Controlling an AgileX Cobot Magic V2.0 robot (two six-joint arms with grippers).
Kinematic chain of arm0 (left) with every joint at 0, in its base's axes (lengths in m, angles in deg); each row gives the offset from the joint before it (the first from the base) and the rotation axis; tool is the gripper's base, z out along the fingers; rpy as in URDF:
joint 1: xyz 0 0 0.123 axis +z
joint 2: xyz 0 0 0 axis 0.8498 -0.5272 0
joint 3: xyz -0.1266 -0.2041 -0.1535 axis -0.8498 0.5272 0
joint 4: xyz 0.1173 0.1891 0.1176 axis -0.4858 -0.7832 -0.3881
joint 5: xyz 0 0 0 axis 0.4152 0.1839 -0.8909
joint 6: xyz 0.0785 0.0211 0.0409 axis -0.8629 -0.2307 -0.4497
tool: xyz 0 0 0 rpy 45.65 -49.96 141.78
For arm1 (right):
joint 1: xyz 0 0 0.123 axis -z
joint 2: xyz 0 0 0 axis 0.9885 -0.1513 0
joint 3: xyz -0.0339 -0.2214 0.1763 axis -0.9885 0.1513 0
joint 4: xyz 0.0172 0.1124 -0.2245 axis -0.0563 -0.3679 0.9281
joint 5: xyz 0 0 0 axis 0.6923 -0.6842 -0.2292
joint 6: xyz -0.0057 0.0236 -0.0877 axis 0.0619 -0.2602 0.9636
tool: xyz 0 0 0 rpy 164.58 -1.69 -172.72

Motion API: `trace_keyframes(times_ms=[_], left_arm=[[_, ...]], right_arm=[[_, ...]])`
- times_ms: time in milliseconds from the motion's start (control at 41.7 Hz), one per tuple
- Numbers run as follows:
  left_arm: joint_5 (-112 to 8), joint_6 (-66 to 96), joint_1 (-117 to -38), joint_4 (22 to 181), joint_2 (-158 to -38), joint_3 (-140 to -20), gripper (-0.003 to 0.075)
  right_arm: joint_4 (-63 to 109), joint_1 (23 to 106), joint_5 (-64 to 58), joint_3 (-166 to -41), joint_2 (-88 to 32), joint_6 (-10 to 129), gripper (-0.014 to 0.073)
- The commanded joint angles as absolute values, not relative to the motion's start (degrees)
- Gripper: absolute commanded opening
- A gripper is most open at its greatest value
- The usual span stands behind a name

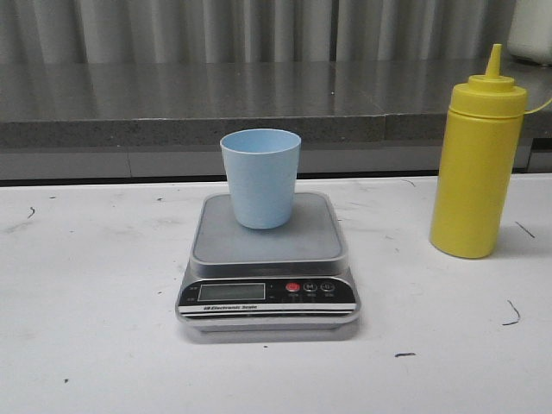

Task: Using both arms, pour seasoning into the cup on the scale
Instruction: 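Reach the right gripper to the yellow squeeze bottle and grasp it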

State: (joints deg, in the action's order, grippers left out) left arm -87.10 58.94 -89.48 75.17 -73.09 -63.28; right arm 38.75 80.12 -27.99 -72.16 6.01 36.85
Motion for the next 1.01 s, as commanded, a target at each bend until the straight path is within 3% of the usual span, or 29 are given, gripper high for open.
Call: trace_keyframes(times_ms=[0, 264, 432, 623, 767, 983], left_arm=[[-82.86, 59.36, -89.87, 75.17, -73.17, -64.79, 0.0376], [-82.86, 59.36, -89.87, 75.17, -73.17, -64.79, 0.0376], [-82.86, 59.36, -89.87, 75.17, -73.17, -64.79, 0.0376], [-82.86, 59.36, -89.87, 75.17, -73.17, -64.79, 0.0376], [-82.86, 59.36, -89.87, 75.17, -73.17, -64.79, 0.0376], [-82.86, 59.36, -89.87, 75.17, -73.17, -64.79, 0.0376]], right_arm=[[38.67, 80.41, -23.3, -73.86, 5.18, 36.88, 0.0474], [38.61, 79.65, -21.06, -73.83, 4.76, 37.33, 0.0484], [38.6, 75.16, -20.75, -74.6, 0.04, 40.54, 0.061], [37.64, 71.34, -13.35, -74.61, -8.52, 40.48, 0.0598], [30.23, 70.48, -5.26, -72.94, -15.57, 40.2, 0.0598], [30.04, 69.48, 22.46, -64.22, -28.17, 40.07, 0.0598]])
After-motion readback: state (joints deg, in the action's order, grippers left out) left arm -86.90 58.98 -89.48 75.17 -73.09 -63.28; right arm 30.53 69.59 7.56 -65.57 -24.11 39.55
